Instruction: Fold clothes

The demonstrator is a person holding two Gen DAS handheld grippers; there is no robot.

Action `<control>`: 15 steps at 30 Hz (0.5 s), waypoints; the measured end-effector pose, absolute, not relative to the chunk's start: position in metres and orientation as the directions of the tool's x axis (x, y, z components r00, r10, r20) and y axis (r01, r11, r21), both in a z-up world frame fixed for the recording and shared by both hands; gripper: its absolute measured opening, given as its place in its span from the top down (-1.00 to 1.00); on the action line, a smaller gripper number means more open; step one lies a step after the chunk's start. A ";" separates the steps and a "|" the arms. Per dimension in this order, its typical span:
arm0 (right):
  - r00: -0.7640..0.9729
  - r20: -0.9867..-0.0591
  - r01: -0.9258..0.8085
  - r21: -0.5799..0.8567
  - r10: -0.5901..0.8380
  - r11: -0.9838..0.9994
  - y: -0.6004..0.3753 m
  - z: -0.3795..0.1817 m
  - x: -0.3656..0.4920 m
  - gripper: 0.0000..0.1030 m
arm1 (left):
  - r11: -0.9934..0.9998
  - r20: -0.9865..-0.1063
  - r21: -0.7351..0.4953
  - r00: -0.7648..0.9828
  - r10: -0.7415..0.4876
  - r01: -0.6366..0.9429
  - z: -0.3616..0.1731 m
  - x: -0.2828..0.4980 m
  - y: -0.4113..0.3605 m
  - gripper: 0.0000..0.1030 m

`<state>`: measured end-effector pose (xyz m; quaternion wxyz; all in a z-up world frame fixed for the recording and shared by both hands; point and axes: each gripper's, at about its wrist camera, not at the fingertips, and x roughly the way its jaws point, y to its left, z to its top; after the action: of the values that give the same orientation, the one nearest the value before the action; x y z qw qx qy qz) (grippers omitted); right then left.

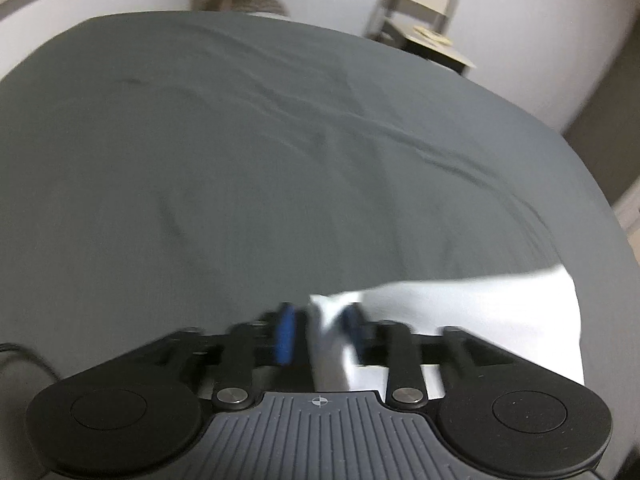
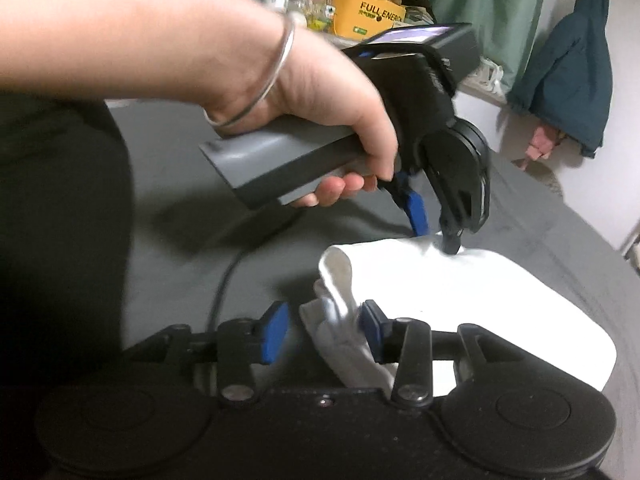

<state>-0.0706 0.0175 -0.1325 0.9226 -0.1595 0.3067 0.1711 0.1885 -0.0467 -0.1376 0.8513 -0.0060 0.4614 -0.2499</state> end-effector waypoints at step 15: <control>0.758 -0.650 -0.023 0.051 0.051 0.998 -0.095 -0.143 -0.038 0.08 | 0.642 -0.807 -0.105 0.312 -0.501 0.759 -0.115 0.133 -0.077 0.11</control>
<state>-0.0378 -0.0946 -0.1429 0.9374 0.0201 0.3472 0.0195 0.1331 -0.0766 -0.1146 0.7960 0.1491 0.4331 -0.3957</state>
